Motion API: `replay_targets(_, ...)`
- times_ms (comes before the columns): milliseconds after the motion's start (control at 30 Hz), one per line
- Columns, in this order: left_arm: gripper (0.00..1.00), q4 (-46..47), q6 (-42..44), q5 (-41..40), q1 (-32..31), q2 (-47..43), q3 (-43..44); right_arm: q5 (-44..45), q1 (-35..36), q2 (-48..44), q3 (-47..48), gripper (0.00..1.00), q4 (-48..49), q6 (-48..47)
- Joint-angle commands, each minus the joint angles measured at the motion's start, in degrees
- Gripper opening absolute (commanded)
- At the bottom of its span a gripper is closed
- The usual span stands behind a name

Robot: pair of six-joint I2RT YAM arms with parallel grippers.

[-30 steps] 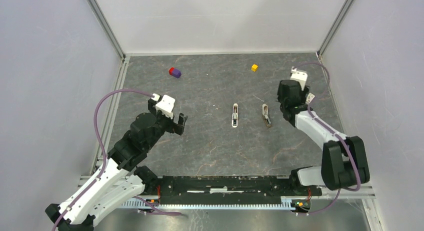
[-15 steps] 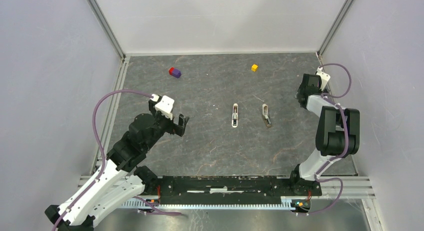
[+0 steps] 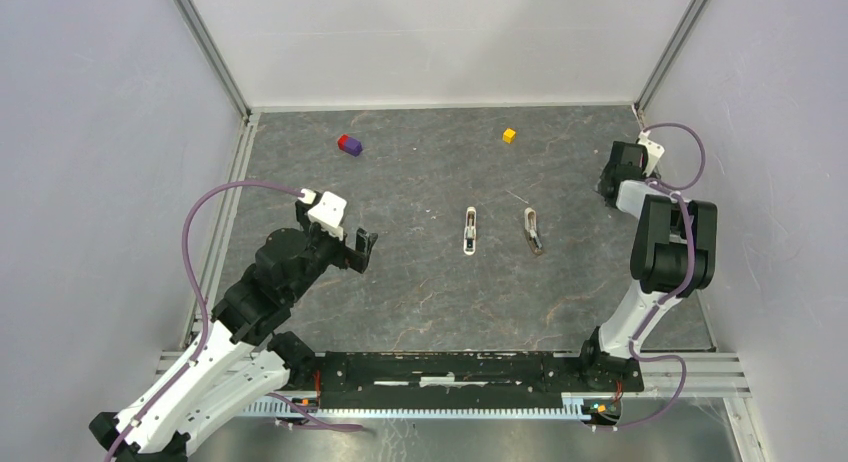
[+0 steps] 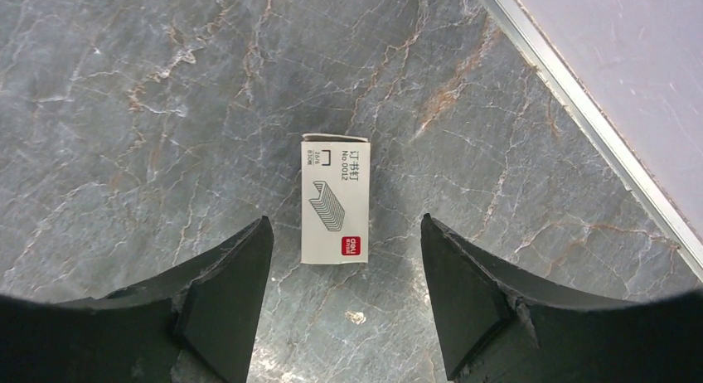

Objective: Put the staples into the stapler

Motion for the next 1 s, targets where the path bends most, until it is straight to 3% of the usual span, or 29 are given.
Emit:
replay_targets(0,1.00,1.51,-1.63,0.28,-0.04,-0.43,0.78,-0.32,-0.80,1.43,2.41,0.72,0.31,0.75)
replay_targets(233,1.00,1.56,-1.63,0.28,-0.04,-0.24,0.82,-1.64,-1.89,3.99,3.55,0.70,0.35,0.55)
replay_targets(567,1.00,1.60,-1.63,0.58,-0.04,0.12,0.76,-2.70,-1.96,6.36,4.85,0.56,0.54,-2.00)
replay_targets(967,1.00,1.63,-1.63,0.28,-0.04,0.04,0.60,-4.03,-2.25,8.50,5.39,0.55,0.82,-2.57)
